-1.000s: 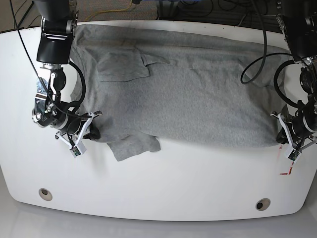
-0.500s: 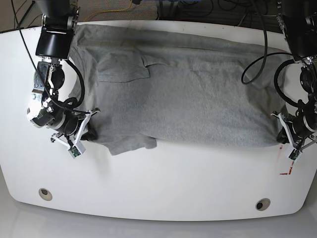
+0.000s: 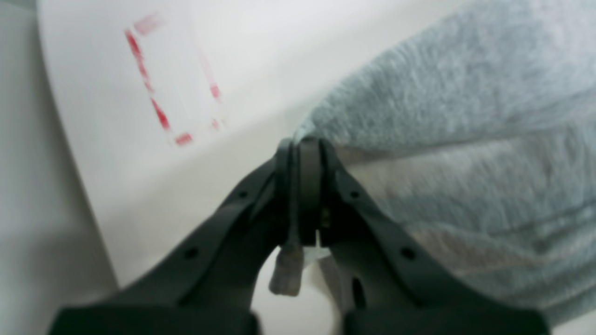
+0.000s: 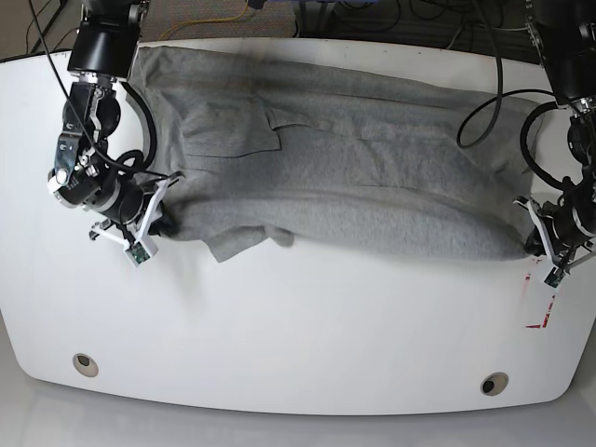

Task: Layout the t-shirt on the table in an organized manner, then fold the t-shirt properly
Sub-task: 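Lift the hem with both grippers and fold it over toward the collar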

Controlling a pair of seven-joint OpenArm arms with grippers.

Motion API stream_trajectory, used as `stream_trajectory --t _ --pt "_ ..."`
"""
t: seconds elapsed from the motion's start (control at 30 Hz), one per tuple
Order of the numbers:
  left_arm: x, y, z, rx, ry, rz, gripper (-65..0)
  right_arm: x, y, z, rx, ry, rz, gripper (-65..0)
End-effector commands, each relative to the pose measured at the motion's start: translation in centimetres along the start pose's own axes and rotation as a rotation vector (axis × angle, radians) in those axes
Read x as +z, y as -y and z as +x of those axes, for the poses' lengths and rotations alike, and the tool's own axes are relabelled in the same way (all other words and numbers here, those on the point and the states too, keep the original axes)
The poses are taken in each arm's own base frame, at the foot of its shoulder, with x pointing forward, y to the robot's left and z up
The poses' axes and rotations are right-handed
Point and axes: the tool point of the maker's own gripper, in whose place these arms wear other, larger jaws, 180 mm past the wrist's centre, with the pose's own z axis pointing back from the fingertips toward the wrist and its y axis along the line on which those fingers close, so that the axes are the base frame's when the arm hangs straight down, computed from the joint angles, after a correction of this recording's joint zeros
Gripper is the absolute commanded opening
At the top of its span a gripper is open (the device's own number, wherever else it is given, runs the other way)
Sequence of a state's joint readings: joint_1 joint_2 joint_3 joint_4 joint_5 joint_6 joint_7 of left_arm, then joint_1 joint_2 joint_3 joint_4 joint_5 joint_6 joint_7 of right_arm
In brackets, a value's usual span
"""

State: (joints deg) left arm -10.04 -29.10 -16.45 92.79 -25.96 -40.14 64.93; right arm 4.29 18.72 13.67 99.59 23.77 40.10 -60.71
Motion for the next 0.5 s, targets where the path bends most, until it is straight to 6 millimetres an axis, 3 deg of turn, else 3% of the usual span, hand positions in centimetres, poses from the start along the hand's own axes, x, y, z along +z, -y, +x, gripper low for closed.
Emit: stream_trajectory --t 0.0,0.47 --pt "1.0 -1.2 0.3 -0.022 0.012 0.032 -65.0 1.0 0.0 0.8 0.029 0.035 -0.016 -64.7" --pt "1.2 2.0 -3.6 -0.069 -0.070 -0.014 -65.0 2.9 -4.3 -3.3 0.066 -0.033 0.027 -64.7"
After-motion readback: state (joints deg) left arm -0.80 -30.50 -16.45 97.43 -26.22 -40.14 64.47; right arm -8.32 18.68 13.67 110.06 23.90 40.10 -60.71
